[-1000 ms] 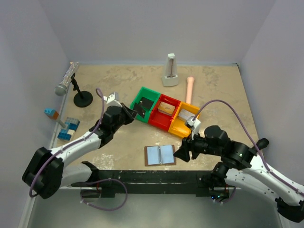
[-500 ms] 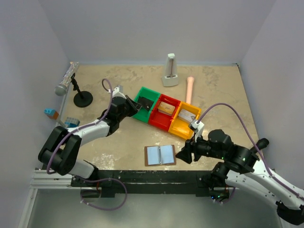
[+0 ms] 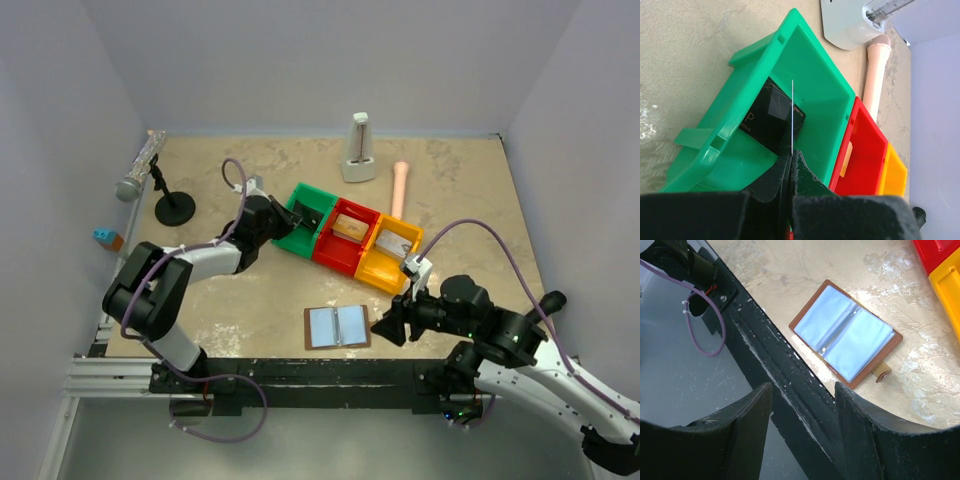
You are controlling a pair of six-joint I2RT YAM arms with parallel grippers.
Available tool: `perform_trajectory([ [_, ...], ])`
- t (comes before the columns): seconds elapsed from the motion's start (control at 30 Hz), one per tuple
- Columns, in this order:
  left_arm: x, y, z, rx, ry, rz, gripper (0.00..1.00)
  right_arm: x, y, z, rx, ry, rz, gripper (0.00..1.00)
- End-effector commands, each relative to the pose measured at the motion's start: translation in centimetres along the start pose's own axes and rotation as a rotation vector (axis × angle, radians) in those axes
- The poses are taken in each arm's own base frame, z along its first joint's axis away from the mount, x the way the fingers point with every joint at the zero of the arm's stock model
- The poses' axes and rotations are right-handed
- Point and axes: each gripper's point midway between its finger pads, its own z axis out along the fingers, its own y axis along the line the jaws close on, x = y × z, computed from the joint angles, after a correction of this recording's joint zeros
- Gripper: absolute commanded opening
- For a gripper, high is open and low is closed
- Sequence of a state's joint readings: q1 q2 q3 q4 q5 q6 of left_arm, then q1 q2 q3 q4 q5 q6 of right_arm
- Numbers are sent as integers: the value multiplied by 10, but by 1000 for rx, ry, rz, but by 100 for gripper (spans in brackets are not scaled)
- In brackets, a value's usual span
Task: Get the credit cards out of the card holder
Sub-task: Place the credit card in the storage box.
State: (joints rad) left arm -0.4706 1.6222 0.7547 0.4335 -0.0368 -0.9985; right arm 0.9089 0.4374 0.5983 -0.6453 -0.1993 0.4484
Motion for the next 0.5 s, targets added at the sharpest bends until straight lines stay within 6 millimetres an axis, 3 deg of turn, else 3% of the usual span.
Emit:
perform_trajectory([
  [0.0,-13,-17,9,55,-31,-31,0,-3,-4,1,23,-13,-4,57],
  [0.47,-4,10,21,-27,7,-71,0,-8,-5,3,37,-9,-15,57],
])
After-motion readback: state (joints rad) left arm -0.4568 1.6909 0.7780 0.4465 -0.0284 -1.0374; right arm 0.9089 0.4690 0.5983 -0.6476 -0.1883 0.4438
